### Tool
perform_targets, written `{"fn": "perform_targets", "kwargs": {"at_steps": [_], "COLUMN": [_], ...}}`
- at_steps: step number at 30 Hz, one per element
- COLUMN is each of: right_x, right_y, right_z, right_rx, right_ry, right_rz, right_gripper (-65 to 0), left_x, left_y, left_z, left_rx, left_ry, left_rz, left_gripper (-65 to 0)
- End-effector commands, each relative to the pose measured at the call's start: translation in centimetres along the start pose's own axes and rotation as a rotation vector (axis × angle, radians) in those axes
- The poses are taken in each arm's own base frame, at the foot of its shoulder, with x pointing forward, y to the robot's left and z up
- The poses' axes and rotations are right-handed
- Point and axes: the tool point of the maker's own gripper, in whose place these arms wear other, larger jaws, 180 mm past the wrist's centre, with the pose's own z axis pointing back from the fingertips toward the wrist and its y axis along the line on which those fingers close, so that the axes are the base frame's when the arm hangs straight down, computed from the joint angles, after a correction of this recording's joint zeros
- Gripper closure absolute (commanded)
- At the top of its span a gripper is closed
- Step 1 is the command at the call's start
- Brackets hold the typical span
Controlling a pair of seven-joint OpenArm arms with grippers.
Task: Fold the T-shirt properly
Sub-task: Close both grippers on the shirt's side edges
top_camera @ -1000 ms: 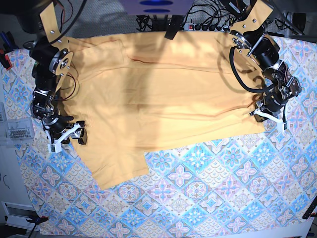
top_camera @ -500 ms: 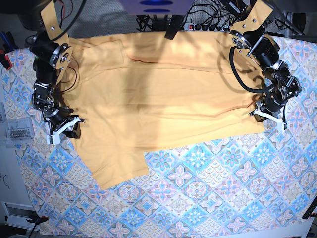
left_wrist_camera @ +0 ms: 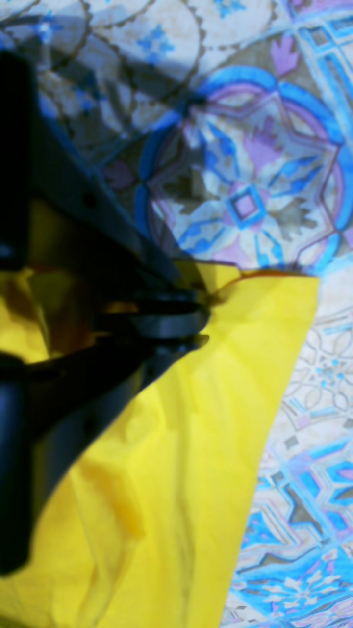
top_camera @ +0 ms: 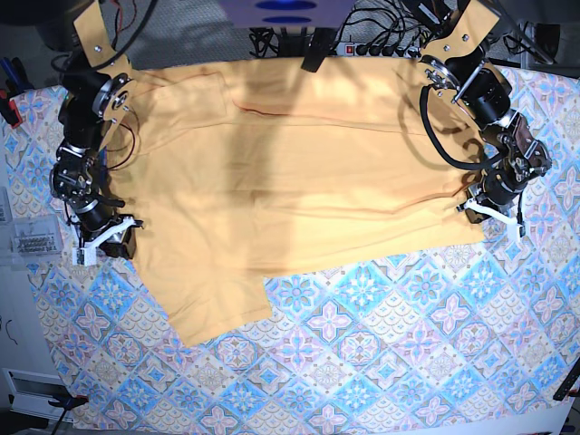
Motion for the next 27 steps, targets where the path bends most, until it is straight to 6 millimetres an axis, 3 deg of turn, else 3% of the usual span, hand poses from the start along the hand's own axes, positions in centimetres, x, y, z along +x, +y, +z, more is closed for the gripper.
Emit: {"fn": "perform_targets", "kwargs": {"at_steps": [1,9,16,20,23,27], "right_x": [2.6,0.6,-3.0,-4.0,-6.3,-7.6], "right_y": [-1.1,-1.1,0.5,0.6,0.8,1.8], "right_z": [0.2,0.2,-0.1,0.2,0.9,1.0], "right_rx": [-0.019,-0.017,0.024,0.026,0.033,0.071], "right_ry": [-0.067,0.022,0.105,0.122,0.168,0.217], "right_rz": [0.005,0.094,0.055,0.049,0.061,0.116], "right_gripper": [-24.1,-32.9,-32.9,-32.6,-27.7,-17.3], "left_x": [2.3,2.2,2.0,2.0,2.0,2.1], "left_y": [0.0,0.0,0.1,0.1,0.1,0.1], "left_z": [0.3,0.3,0.3,0.3,0.3,0.3], "left_rx": [-0.004,-0.003,-0.002,-0.002,-0.002,-0.002], "left_ry": [-0.061,-0.059,-0.055,-0.055,-0.055,-0.056], "left_rz": [-0.010,-0.010,-0.010,-0.010,-0.010,-0.010], "left_gripper": [0.0,0.0,0.0,0.0,0.0,0.0]}}
